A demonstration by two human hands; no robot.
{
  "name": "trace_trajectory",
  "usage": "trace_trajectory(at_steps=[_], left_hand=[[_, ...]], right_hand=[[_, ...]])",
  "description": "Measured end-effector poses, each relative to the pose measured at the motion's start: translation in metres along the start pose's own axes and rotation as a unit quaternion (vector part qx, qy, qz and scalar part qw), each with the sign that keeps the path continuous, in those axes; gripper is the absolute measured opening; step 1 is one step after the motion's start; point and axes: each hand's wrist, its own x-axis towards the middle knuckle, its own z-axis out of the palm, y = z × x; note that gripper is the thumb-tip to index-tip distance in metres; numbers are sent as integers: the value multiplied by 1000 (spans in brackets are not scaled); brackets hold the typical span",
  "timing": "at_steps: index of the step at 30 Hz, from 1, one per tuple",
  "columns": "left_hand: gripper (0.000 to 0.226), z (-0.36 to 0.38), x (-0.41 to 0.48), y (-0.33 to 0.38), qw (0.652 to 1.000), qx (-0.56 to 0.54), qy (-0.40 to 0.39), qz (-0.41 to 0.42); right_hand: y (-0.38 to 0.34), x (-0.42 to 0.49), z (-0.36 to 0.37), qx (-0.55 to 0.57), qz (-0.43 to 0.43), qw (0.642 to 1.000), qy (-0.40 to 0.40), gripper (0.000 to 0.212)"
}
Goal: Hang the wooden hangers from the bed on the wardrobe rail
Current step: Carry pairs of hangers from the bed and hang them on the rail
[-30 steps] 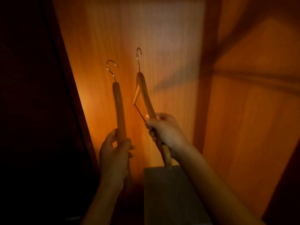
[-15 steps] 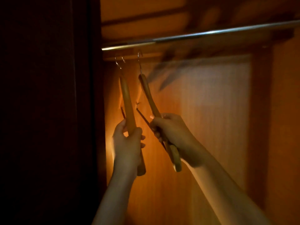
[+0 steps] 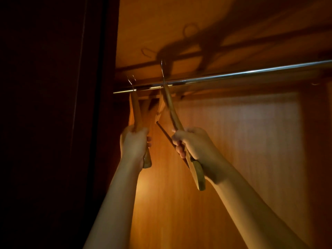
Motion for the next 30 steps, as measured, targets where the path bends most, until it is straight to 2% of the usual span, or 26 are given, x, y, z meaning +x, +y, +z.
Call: trace_trajectory(at_steps=[3,7,11,18,24,30], left_hand=[[23,4,2,-8,1000,5,-1,-9],[20,5,1,-16,1000,22,-6,8],[21,2,0,-21,1000,25,-2,14],[24,5,12,-14,999,29,0,15],[17,8,12,-21,999,29,-30,-12],[13,6,11,-22,999,31,-25,-7]], right_hand=[[3,3,-3,-3,13,1000,-8,7],[6,7,-2,-10,12,1000,-21,5],[1,18,5,-15,1,1000,-18,16],[-17,35,10,-19,-3,1000,-21,11],[-11,35,9,-12,22,999,-35,11],[-1,52,16,-13,49,999,-17,21]])
